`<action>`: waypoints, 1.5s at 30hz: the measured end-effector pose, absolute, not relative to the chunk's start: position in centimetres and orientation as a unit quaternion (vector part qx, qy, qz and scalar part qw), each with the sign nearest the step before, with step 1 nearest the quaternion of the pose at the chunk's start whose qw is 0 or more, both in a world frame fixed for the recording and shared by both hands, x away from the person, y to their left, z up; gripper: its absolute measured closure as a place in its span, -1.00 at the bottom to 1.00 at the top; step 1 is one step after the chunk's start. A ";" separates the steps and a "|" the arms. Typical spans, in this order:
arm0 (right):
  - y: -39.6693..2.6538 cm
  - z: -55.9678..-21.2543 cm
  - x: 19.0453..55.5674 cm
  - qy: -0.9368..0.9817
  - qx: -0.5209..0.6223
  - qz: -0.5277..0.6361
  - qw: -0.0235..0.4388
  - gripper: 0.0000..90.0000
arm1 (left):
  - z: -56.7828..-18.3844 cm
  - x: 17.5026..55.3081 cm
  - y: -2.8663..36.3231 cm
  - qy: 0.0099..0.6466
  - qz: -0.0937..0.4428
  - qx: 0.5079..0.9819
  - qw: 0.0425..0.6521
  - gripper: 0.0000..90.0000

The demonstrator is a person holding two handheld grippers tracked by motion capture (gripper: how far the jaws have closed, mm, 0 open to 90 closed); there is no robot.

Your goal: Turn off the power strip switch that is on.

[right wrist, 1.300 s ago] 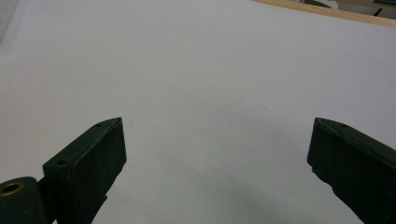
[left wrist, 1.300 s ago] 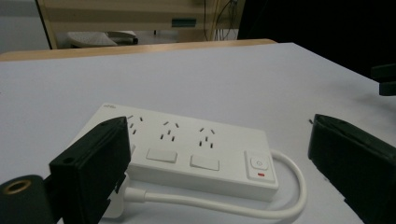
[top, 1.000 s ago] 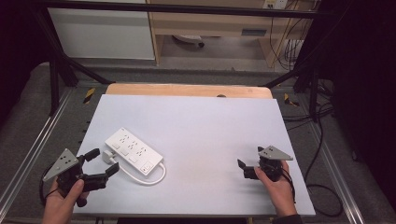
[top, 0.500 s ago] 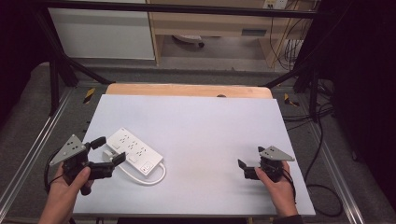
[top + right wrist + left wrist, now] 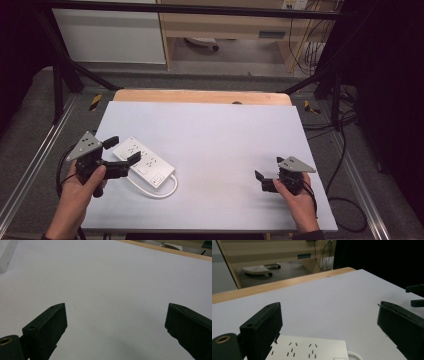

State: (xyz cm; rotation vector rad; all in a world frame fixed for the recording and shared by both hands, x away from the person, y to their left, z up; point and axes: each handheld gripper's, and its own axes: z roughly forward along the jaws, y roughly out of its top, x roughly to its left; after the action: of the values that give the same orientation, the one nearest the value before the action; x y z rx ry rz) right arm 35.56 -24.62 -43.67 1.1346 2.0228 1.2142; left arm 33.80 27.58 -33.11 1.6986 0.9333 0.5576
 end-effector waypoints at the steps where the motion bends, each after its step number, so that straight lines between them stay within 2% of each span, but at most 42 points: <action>1: -24.6 -43.6 35.5 0.746 0.418 0.449 0.259 -0.90 | -33.3 33.8 27.5 0.390 0.228 0.713 0.536 -0.87; 9: -24.7 -43.6 35.5 0.745 0.419 0.449 0.260 -0.90 | -33.7 33.9 26.8 0.386 0.224 0.716 0.537 -0.69; 11: -24.7 -43.6 35.5 0.745 0.419 0.449 0.260 -0.90 | -33.7 33.9 26.8 0.388 0.225 0.716 0.535 -0.52; 20: -24.6 -43.6 35.5 0.747 0.417 0.448 0.261 -0.90 | -33.6 33.7 27.3 0.395 0.227 0.714 0.532 -0.20; 21: -24.6 -43.6 35.5 0.746 0.418 0.447 0.261 -0.90 | -33.6 33.7 27.4 0.396 0.228 0.713 0.532 -0.06; 23: -24.6 -43.6 35.5 0.746 0.418 0.447 0.261 -0.90 | -33.6 33.7 27.5 0.398 0.231 0.713 0.528 -0.01; 25: -24.6 -43.6 35.5 0.746 0.418 0.447 0.261 -0.90 | -33.8 33.8 27.7 0.398 0.235 0.713 0.527 0.13; 26: -24.6 -43.5 35.5 0.746 0.418 0.447 0.261 -0.90 | -33.9 33.8 27.8 0.398 0.234 0.712 0.529 0.29; 30: -24.6 -43.6 35.5 0.746 0.418 0.447 0.261 -0.89 | -34.4 33.9 28.2 0.411 0.236 0.705 0.527 0.40; 33: -24.7 -43.6 35.5 0.746 0.419 0.446 0.261 -0.89 | -34.8 34.0 28.7 0.418 0.238 0.705 0.522 0.62; 40: -24.7 -43.6 35.5 0.746 0.419 0.446 0.262 -0.89 | -35.6 34.4 29.4 0.424 0.235 0.708 0.514 0.87; 45: -24.7 -43.5 35.5 0.746 0.419 0.447 0.262 -0.89 | -36.1 34.6 29.5 0.427 0.230 0.715 0.504 0.96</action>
State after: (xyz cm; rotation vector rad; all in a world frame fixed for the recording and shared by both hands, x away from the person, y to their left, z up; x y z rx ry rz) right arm 35.52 -24.69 -43.54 1.1330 2.0194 1.2093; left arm 34.56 29.46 -36.10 1.7265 1.0298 0.5549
